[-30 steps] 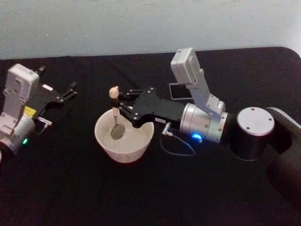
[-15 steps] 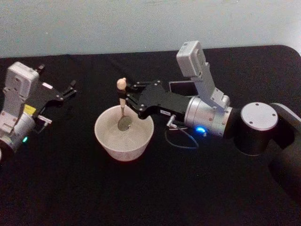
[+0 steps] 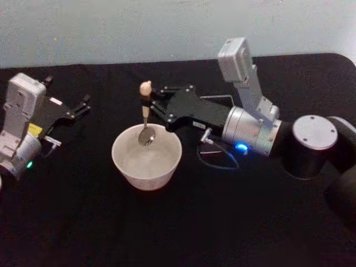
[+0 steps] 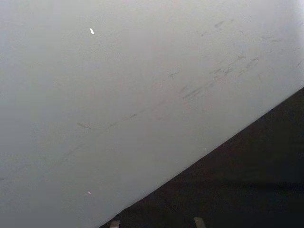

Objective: Pick up the stirring spoon with one hand, stir inside the cup, then place it back in its original position.

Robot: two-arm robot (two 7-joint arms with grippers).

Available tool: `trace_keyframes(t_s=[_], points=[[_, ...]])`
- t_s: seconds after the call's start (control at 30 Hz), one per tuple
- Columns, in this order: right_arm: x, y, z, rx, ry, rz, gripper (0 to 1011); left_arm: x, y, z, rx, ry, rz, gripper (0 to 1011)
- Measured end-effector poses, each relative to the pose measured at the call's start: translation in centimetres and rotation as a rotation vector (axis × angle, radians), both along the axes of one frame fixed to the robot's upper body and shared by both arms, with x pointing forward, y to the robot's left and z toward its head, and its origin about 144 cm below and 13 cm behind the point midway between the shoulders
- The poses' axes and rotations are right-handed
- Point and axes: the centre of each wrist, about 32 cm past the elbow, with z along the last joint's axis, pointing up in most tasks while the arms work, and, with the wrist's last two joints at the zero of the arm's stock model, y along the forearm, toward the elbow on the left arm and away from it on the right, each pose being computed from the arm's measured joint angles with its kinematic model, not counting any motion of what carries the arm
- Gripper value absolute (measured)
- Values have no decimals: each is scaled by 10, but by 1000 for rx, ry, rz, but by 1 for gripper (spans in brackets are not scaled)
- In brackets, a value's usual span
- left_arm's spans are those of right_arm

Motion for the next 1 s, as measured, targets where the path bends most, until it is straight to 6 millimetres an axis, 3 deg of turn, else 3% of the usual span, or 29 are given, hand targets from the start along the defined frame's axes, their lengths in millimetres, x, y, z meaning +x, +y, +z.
trace_keyframes(t_s=[0.5, 1.0], points=[[0, -11, 38, 61, -93, -17, 160, 0, 0, 0, 0, 0, 0, 1001], [-5, -44, 64, 76, -154, -147, 160, 0, 0, 0, 0, 0, 0, 1001]])
